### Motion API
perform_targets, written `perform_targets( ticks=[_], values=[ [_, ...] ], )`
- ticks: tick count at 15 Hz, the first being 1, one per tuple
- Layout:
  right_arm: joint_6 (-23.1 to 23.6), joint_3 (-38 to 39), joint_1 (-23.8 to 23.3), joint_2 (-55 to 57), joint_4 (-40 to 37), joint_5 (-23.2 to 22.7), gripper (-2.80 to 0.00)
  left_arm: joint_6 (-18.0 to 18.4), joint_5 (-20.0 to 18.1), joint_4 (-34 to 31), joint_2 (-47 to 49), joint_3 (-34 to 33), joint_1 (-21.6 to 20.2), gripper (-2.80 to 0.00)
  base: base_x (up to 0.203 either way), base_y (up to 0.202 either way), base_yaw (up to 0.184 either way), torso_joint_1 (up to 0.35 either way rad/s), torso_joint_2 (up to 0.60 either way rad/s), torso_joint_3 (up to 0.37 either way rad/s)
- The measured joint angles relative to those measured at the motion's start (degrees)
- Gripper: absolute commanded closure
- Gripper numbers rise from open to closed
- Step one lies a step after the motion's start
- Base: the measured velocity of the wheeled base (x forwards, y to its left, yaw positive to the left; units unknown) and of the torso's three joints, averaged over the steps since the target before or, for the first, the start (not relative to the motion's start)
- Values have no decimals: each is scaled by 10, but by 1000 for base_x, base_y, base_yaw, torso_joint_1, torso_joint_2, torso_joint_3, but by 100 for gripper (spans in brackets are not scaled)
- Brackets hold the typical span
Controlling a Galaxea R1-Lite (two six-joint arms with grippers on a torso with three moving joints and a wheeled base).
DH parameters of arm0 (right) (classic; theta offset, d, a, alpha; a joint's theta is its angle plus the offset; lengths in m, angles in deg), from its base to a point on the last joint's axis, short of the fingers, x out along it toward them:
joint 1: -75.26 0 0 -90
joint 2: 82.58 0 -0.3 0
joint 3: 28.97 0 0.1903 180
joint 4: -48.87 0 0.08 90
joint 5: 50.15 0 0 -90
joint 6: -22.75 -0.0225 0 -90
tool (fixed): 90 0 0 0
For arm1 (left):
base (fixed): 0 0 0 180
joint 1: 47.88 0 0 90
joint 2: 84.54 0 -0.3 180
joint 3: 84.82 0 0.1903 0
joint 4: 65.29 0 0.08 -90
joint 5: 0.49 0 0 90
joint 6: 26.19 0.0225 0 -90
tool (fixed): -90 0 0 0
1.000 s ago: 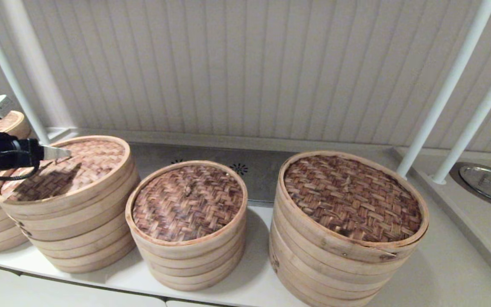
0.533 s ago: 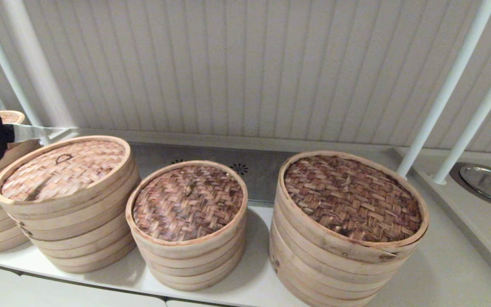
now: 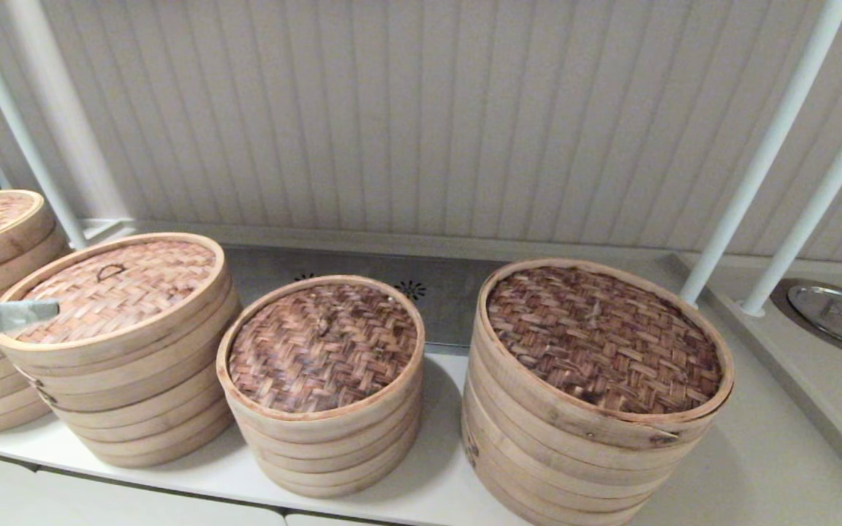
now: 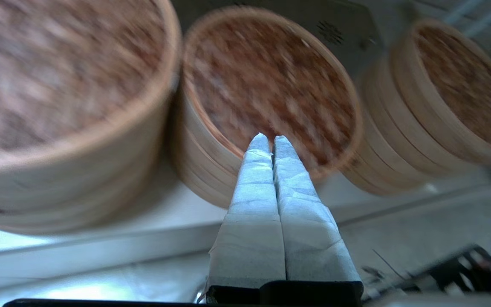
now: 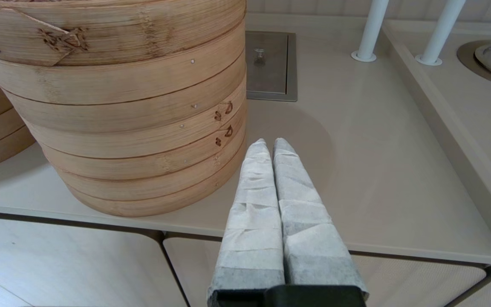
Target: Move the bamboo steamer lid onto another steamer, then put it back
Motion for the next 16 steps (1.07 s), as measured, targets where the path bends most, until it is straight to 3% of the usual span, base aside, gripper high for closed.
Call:
perform_targets(
  ticks=[3,7,10,16],
  values=[
    [0,0,0,0,0,0,0,0,-48,-28,-52,-51,43,0,0,0,0,0,0,0],
    [0,0,0,0,0,0,0,3,-28,-50,-93,-101,161,0,0,0,0,0,0,0],
    [0,0,0,0,0,0,0,2,27,-14,-152,-174,183,0,0,0,0,0,0,0],
    [0,0,0,0,0,0,0,-5,211,126,-327,-372,186,0,0,0,0,0,0,0]
  ],
)
